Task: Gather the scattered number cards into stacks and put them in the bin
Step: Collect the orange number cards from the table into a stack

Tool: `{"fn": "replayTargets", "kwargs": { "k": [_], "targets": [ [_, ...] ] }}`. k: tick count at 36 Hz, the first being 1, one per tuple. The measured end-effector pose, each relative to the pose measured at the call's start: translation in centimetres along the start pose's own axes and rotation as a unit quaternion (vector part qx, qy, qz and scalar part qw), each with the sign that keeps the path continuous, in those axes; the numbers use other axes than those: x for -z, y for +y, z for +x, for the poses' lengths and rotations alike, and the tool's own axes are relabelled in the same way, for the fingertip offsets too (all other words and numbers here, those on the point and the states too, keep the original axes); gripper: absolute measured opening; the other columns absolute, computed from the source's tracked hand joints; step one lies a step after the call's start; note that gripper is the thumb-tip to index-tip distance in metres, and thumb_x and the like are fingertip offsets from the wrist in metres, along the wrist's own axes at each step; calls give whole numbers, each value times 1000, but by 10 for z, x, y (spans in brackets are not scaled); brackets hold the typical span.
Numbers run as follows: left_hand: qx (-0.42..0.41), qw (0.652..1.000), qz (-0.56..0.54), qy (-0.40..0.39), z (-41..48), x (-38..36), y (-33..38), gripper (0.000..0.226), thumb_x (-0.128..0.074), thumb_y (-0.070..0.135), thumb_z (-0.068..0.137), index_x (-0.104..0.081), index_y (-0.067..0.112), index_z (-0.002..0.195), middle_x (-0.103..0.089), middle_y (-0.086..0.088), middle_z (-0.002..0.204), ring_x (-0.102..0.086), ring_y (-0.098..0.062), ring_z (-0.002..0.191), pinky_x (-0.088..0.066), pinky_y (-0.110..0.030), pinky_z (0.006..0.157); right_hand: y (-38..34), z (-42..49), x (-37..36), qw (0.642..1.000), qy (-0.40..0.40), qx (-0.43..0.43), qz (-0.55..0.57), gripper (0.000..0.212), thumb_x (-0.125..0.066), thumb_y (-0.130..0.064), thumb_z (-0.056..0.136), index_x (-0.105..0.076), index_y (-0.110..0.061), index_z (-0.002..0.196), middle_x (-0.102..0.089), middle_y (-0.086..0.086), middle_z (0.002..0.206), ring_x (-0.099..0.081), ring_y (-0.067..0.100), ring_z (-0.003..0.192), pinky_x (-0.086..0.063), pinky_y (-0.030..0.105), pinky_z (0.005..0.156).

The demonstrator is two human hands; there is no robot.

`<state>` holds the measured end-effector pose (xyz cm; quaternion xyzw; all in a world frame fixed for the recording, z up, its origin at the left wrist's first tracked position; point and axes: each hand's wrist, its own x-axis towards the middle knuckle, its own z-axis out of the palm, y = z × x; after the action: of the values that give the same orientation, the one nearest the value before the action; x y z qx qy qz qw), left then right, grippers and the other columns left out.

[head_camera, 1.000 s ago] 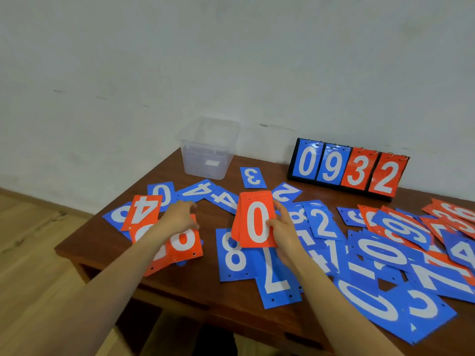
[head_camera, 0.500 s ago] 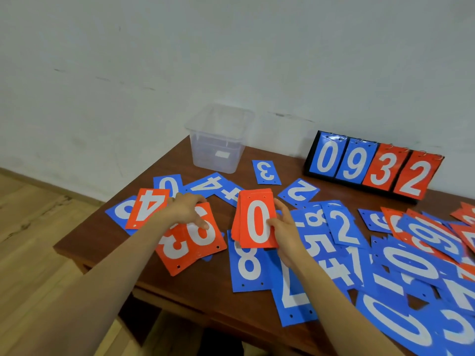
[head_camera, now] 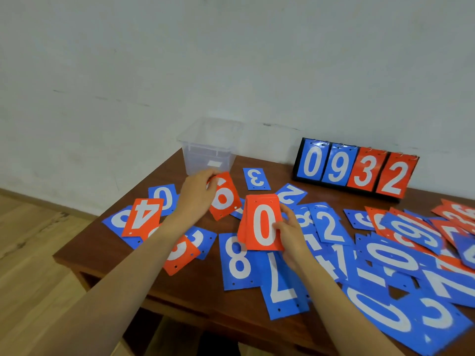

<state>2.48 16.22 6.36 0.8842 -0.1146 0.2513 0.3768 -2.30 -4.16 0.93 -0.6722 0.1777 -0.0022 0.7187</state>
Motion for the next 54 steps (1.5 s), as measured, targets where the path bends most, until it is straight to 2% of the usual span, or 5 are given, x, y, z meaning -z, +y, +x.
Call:
{"fn": "replayTargets", "kwargs": {
  "k": [11, 22, 37, 46, 54],
  "targets": [
    [-203, 979, 37, 1, -48, -30, 66, 33, -45, 17, 91, -67, 9, 114, -72, -5, 107, -71, -20, 87, -55, -25, 73, -20, -25, 40, 998, 46, 13, 28, 53, -41, -2, 94, -34, -29, 140, -55, 8, 122, -59, 19, 87, -52, 32, 61],
    [-223, 950, 11, -217, -87, -68, 92, 38, -45, 19, 100, -48, 18, 137, -49, -1, 141, -46, -16, 130, -38, -29, 109, -30, -39, 70, 991, 46, 48, 112, 46, -45, -13, 98, -39, -30, 140, -59, 11, 124, -66, 26, 94, -57, 40, 73],
    [-215, 934, -21, -284, -74, -65, 79, 31, -53, 28, 95, -60, 22, 125, -55, 8, 135, -44, -6, 129, -33, -20, 109, -29, -36, 64, 994, 39, 70, 69, 47, -43, -14, 100, -33, -29, 143, -55, 6, 124, -62, 21, 94, -56, 31, 67],
    [-4, 968, 48, -247, -48, -18, 9, 28, -59, 26, 92, -61, 22, 120, -59, 5, 125, -54, -12, 115, -44, -26, 95, -22, -21, 41, 995, 58, 71, 30, 45, -40, -14, 100, -33, -29, 142, -52, 8, 134, -61, 25, 105, -56, 35, 71],
    [168, 923, 168, -301, -49, 20, -72, 78, -80, 23, 74, -40, 17, 141, -38, -5, 145, -48, -23, 123, -53, -29, 86, -11, -13, 11, 998, 37, 36, 43, 43, -41, -12, 100, -36, -26, 141, -53, 9, 133, -59, 25, 104, -54, 45, 82]
  ]
}}
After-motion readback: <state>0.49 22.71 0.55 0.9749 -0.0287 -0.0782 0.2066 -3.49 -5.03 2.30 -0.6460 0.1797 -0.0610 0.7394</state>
